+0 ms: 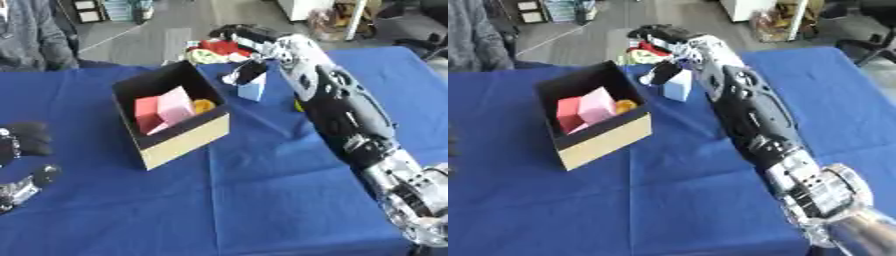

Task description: Pick up objects on the table and place them in the box.

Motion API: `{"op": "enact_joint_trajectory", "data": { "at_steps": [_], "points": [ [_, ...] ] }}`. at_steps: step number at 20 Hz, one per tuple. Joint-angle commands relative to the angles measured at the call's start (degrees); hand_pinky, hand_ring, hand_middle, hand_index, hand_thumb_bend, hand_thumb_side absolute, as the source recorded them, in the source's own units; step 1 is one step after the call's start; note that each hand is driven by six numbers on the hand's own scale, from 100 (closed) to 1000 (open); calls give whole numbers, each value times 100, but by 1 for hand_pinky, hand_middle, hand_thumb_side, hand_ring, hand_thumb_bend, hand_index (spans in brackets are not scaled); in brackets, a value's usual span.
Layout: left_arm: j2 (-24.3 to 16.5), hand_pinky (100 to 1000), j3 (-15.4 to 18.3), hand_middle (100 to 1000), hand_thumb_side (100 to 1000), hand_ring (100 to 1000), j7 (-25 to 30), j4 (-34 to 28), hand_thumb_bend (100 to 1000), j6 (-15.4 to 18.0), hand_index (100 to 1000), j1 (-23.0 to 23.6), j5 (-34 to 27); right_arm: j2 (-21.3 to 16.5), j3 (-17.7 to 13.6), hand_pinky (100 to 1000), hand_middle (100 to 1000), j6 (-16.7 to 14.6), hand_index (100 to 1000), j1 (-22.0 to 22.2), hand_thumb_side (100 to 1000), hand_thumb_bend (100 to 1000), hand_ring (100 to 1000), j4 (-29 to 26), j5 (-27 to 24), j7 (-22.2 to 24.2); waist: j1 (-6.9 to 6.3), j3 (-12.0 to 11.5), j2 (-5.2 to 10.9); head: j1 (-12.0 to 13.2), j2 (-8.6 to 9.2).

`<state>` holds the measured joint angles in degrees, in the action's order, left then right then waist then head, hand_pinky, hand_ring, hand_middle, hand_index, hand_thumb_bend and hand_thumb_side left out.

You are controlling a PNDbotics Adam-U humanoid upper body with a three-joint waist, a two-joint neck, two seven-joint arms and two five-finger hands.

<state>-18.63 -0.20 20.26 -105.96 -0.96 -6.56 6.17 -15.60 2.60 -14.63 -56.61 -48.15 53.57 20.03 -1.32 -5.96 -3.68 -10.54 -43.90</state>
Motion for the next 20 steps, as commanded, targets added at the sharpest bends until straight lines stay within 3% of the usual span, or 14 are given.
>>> {"op": "enact_joint_trajectory", "data": {
  "at_steps": [1, 4, 8, 20],
  "points": [
    [-52, 752, 40, 643, 483, 624, -5, -76, 644, -12, 811, -29, 12, -230, -418, 921, 934, 276, 1000, -126, 301, 298, 886, 340, -316, -216, -44, 4, 123, 28, -22],
    [-26, 752, 36, 643, 483, 624, -10, -73, 641, -17, 810, -29, 17, -260, -548, 926, 936, 503, 1000, -102, 328, 297, 891, 701, -574, -382, -57, -7, 114, 7, -22],
    [20, 753, 17, 643, 484, 624, 4, -72, 637, -18, 809, -29, 14, -219, -432, 946, 961, 748, 1000, -50, 334, 334, 917, 1043, -832, -511, -92, -62, 97, -42, -22],
    [105, 758, 10, 645, 487, 626, 47, -120, 630, -10, 810, -124, -12, -157, -444, 963, 964, 904, 1000, -1, 373, 356, 937, 1382, -382, -670, -89, -284, -73, -287, -22]
  ]
}}
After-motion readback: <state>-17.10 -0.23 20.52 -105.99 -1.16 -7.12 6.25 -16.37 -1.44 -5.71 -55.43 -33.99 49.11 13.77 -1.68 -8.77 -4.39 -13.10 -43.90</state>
